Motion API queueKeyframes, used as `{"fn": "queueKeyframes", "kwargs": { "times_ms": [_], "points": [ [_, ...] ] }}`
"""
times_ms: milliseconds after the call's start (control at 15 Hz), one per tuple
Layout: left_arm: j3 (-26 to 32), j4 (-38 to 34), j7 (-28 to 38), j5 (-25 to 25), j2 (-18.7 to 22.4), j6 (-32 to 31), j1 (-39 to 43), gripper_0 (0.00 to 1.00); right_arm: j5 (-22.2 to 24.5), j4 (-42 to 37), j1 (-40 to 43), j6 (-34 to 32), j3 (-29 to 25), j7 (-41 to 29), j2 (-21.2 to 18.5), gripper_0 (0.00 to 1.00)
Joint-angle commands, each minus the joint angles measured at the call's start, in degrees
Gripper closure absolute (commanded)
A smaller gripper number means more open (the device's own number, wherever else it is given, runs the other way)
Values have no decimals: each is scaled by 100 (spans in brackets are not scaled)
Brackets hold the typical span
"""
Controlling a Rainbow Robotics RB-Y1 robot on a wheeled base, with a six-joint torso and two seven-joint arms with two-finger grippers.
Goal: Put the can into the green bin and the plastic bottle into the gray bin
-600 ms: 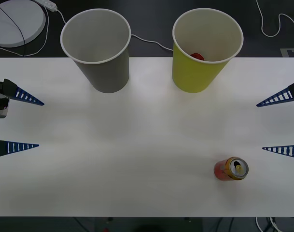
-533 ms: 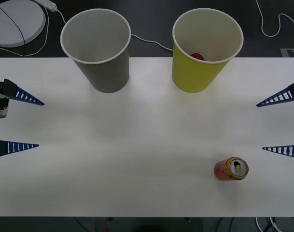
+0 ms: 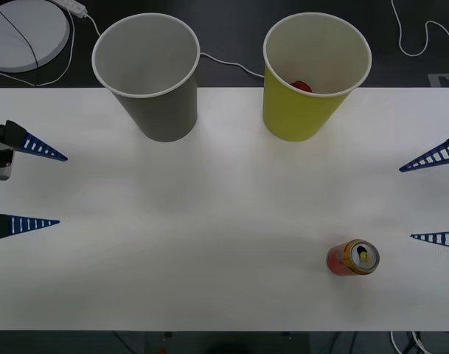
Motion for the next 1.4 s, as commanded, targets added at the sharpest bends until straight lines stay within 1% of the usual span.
{"fn": "queueKeyframes", "kwargs": {
  "times_ms": [67, 267, 400, 733, 867, 1067, 1200, 1400],
  "points": [
    [0, -1, 0, 0, 0, 0, 0, 0, -392, 204, 222, 10, 3, 152, -260, 0],
    [0, -1, 0, 0, 0, 0, 0, 0, -823, 731, 424, 10, 3, 1040, -374, 0],
    [0, -1, 0, 0, 0, 0, 0, 0, -946, 1021, 538, -8, 3, 1523, -418, 0],
    [0, -1, 0, 0, 0, 0, 0, 0, -1280, 2129, 617, -245, 29, 2850, -427, 0],
    [0, -1, 0, 0, 0, 0, 0, 0, -1456, 2551, 617, -272, 161, 3369, -427, 0],
    [0, -1, 0, 0, 0, 0, 0, 0, -1886, 3087, 609, -272, 495, 3887, -409, 0],
    [0, -1, 0, 0, 0, 0, 0, 0, -2088, 3394, 609, -263, 697, 4169, -383, 0],
    [0, -1, 0, 0, 0, 0, 0, 0, -2229, 3728, 609, -298, 873, 4327, -242, 0]
  ]
}}
